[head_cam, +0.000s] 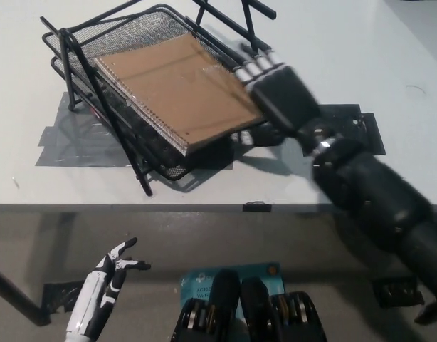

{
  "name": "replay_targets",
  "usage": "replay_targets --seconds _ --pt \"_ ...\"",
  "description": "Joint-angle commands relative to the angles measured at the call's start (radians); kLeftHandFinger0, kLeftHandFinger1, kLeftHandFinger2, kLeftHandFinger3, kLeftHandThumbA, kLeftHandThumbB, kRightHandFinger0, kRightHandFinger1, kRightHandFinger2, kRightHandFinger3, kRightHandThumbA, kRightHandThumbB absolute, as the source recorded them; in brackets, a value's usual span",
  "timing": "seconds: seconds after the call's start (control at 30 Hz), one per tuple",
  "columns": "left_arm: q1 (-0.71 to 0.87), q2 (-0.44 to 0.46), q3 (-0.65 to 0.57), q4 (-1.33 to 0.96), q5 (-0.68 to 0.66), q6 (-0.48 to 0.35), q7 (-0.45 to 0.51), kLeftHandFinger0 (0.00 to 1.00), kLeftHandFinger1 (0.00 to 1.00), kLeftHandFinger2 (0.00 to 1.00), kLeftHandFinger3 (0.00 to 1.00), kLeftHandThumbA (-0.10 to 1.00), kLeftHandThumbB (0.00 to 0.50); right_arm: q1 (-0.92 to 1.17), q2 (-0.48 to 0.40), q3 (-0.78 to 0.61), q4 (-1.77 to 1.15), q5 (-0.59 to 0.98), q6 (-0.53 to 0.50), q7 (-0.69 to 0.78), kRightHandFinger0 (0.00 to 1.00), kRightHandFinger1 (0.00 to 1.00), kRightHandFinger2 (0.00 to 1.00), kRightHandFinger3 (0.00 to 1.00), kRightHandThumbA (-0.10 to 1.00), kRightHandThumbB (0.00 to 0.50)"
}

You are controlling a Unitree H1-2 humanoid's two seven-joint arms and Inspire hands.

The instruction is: A person hands a notebook to the robot and the robot grabs it with its right hand and places it in the file tray kept in the centre of the desk infront of it.

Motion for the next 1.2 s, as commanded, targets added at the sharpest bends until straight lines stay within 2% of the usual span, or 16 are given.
replay_targets --seconds 0.0,0.13,0.2,0.23,0.33,0.4,0.43,0.53,0.57,0.6,0.63,0.67,0.7,0.87,0.9,1.17 --pt "-0.052 0.046 0.023 -0.050 -0.013 -0.003 -0.015 0.89 0.75 0.66 0.89 0.95 0.350 -0.159 -0.933 -0.300 -1.411 1.456 0.616 0.868 1.00 1.00 1.00 1.00 0.94 0.500" --pt "-0.050 0.041 0.027 -0.064 -0.038 0.024 -0.021 0.89 0.77 0.69 0.91 0.96 0.387 -0.013 -1.181 -0.375 -1.555 1.567 0.488 0.598 1.00 1.00 1.00 1.00 0.98 0.500" --pt "-0.052 0.036 0.031 -0.068 -0.038 0.043 -0.017 0.86 0.78 0.74 0.95 0.97 0.415 0.208 -1.443 -0.253 -1.657 1.599 0.120 0.213 1.00 1.00 1.00 1.00 0.94 0.500" --pt "-0.052 0.036 0.031 -0.068 -0.038 0.043 -0.017 0.86 0.78 0.74 0.95 0.97 0.415 0.208 -1.443 -0.253 -1.657 1.599 0.120 0.213 1.00 1.00 1.00 1.00 0.94 0.500" --pt "-0.059 0.036 0.035 -0.067 -0.043 0.040 -0.014 0.82 0.80 0.79 0.99 0.97 0.404 0.455 -1.524 -0.111 -1.670 1.298 -0.240 -0.136 1.00 1.00 1.00 1.00 0.89 0.500" --pt "-0.063 0.035 0.034 -0.064 -0.044 0.035 -0.015 0.80 0.80 0.80 1.00 0.97 0.395 0.730 -1.399 -0.275 -1.670 1.119 -0.293 -0.221 1.00 1.00 1.00 1.00 0.93 0.500" --pt "-0.064 0.036 0.033 -0.055 -0.045 0.027 -0.015 0.79 0.79 0.81 1.00 0.97 0.395 1.004 -1.209 -0.523 -1.670 1.047 -0.293 -0.161 1.00 1.00 1.00 1.00 0.88 0.500" --pt "-0.064 0.037 0.035 -0.057 -0.044 0.027 -0.013 0.78 0.79 0.80 1.00 0.97 0.391 1.189 -1.101 -0.665 -1.670 0.992 -0.293 -0.087 1.00 1.00 1.00 1.00 1.00 0.457" --pt "-0.065 0.037 0.036 -0.057 -0.045 0.022 -0.012 0.78 0.79 0.79 1.00 0.96 0.384 1.249 -1.031 -0.736 -1.670 0.956 -0.272 -0.061 1.00 1.00 1.00 1.00 1.00 0.369" --pt "-0.064 0.037 0.038 -0.059 -0.050 0.017 -0.011 0.79 0.79 0.80 1.00 0.96 0.376 1.272 -1.008 -0.737 -1.670 0.949 -0.268 -0.064 1.00 1.00 1.00 1.00 1.00 0.379" --pt "-0.064 0.036 0.038 -0.060 -0.053 0.015 -0.012 0.79 0.79 0.80 1.00 0.96 0.376 1.259 -1.032 -0.698 -1.670 0.965 -0.278 -0.077 1.00 1.00 1.00 1.00 1.00 0.379" --pt "-0.059 0.031 0.036 -0.063 -0.057 0.021 -0.012 0.82 0.82 0.82 1.00 0.97 0.386 1.089 -1.039 -0.460 -1.670 1.046 -0.293 -0.115 1.00 1.00 1.00 1.00 1.00 0.495" --pt "-0.057 0.028 0.036 -0.063 -0.058 0.022 -0.011 0.82 0.82 0.82 1.00 0.97 0.386 1.035 -1.009 -0.397 -1.670 1.066 -0.293 -0.112 1.00 1.00 1.00 1.00 1.00 0.499" --pt "-0.024 0.013 0.029 -0.063 -0.046 0.017 -0.003 0.86 0.88 0.89 1.00 1.00 0.395 1.001 -0.447 -0.108 -1.670 0.921 -0.083 0.003 1.00 1.00 1.00 1.00 1.00 0.500" --pt "-0.021 0.013 0.029 -0.064 -0.044 0.016 -0.002 0.86 0.88 0.89 1.00 1.00 0.395 1.003 -0.415 -0.092 -1.670 0.924 -0.071 0.007 1.00 1.00 1.00 1.00 1.00 0.500" --pt "0.049 0.009 0.023 -0.066 -0.059 -0.001 -0.008 0.89 0.92 0.96 1.00 1.00 0.401 1.092 -0.186 -0.062 -1.169 1.140 -0.190 0.155 1.00 1.00 1.00 1.00 1.00 0.369"
